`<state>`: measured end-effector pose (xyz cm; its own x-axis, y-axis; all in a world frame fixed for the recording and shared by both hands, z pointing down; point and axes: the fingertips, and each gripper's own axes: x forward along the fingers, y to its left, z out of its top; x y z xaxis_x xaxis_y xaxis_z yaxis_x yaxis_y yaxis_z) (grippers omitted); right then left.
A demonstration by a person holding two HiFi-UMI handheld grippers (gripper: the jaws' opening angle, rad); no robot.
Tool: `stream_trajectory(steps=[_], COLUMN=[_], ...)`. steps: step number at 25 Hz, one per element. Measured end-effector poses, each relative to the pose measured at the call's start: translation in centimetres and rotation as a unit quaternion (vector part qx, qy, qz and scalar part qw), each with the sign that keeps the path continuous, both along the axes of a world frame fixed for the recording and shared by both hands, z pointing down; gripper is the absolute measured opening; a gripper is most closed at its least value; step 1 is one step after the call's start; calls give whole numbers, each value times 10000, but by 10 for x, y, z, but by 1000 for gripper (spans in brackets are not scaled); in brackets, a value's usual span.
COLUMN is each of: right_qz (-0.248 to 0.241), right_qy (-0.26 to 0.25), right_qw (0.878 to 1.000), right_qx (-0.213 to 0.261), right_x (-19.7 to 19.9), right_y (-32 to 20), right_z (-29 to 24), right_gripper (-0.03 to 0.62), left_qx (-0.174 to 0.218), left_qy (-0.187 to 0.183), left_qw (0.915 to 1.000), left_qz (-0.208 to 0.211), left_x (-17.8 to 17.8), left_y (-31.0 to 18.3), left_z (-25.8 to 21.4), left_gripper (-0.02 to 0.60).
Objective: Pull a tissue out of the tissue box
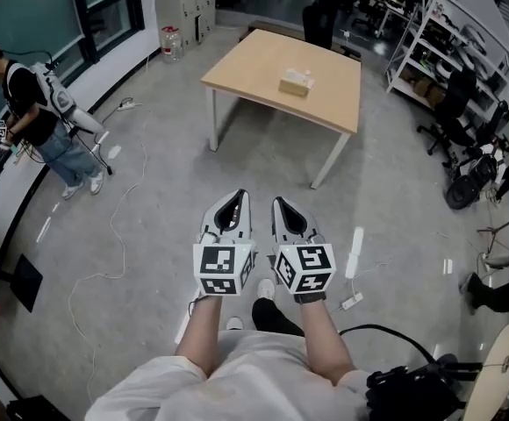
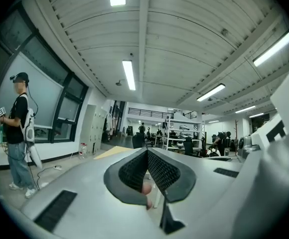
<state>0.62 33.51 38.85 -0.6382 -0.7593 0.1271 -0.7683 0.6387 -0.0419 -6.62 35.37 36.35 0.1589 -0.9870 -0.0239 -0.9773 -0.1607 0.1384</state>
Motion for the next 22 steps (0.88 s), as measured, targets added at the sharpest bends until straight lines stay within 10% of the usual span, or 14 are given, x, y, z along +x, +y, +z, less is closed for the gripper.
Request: stream_trajectory(steps=[22], right_qz=[-32], right_qy=[-551], right_qw=[9969], right_qx=[567], right_x=[23], right_y=[-254], right_z=[-46], right_gripper=[2], left_qx=[234], left_qy=[-51], left_qw=[9994], left_qz=[248], left_x=[28], left_y=[-256], left_z=[-10], left_gripper=[-9])
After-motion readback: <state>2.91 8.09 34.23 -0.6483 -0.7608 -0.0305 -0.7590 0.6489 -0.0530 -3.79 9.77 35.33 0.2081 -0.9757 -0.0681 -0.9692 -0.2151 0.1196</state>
